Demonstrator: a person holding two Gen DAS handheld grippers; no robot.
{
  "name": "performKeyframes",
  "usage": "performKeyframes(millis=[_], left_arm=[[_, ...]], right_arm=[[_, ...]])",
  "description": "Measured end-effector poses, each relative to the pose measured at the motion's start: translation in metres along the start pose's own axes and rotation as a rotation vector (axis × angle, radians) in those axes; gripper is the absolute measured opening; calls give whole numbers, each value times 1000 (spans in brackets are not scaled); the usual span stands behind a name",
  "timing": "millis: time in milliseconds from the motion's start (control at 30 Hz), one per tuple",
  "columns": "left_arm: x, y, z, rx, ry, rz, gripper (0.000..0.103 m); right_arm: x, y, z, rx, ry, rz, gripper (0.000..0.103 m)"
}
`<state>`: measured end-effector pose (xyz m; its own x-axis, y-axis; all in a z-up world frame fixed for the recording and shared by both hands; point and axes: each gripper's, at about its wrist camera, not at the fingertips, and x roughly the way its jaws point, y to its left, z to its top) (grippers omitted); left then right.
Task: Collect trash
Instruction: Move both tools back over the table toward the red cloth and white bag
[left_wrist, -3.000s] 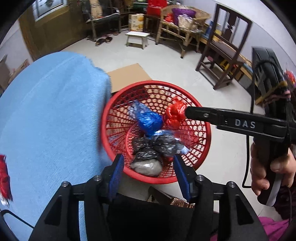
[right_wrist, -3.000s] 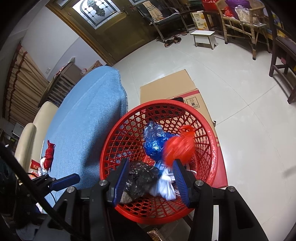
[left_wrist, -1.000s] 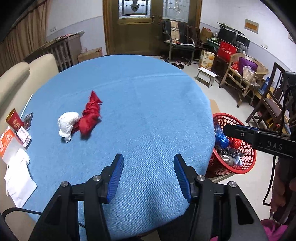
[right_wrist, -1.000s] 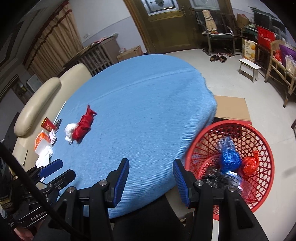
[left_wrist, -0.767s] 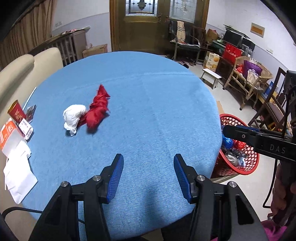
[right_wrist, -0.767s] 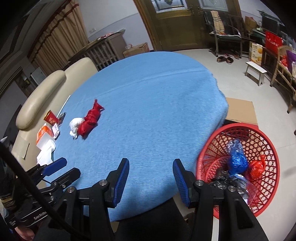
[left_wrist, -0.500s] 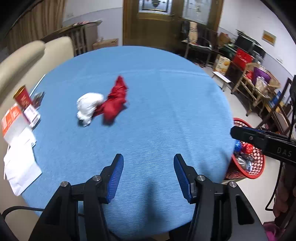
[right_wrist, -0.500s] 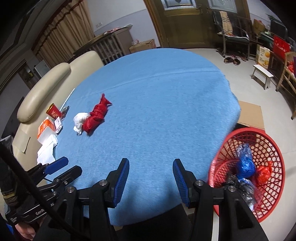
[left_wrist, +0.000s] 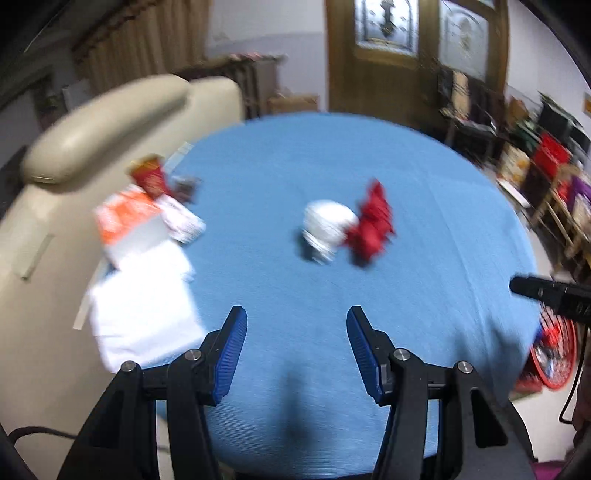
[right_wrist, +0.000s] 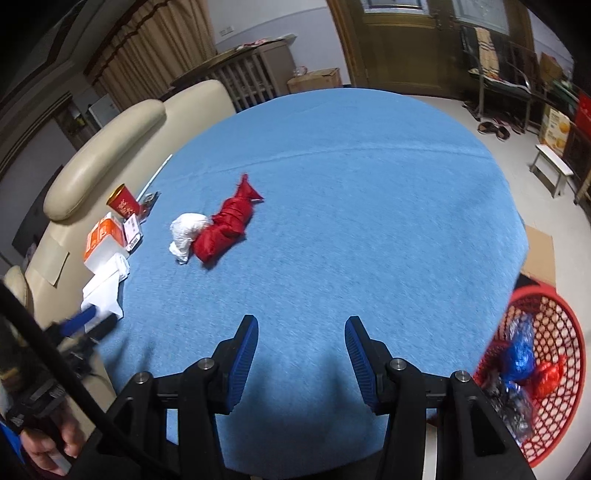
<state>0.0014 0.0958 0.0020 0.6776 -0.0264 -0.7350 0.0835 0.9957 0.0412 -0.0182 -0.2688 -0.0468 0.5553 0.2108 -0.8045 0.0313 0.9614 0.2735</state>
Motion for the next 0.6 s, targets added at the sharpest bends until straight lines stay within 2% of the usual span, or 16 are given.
performKeyframes(millis=[100, 167, 300, 600], left_arm=[[-26, 16, 1, -45, -61, 35, 59], [-42, 25, -2, -71, -96, 56, 70], [-67, 30, -14, -77, -155, 84, 71], [-84, 39, -47, -78, -164, 85, 71]], right_arm=[[3, 15, 7, -27, 9, -2, 53], [5, 30, 11, -48, 13, -2, 53], [11, 57, 10, -92, 34, -6, 53], [29, 117, 7, -172, 89, -1, 53]])
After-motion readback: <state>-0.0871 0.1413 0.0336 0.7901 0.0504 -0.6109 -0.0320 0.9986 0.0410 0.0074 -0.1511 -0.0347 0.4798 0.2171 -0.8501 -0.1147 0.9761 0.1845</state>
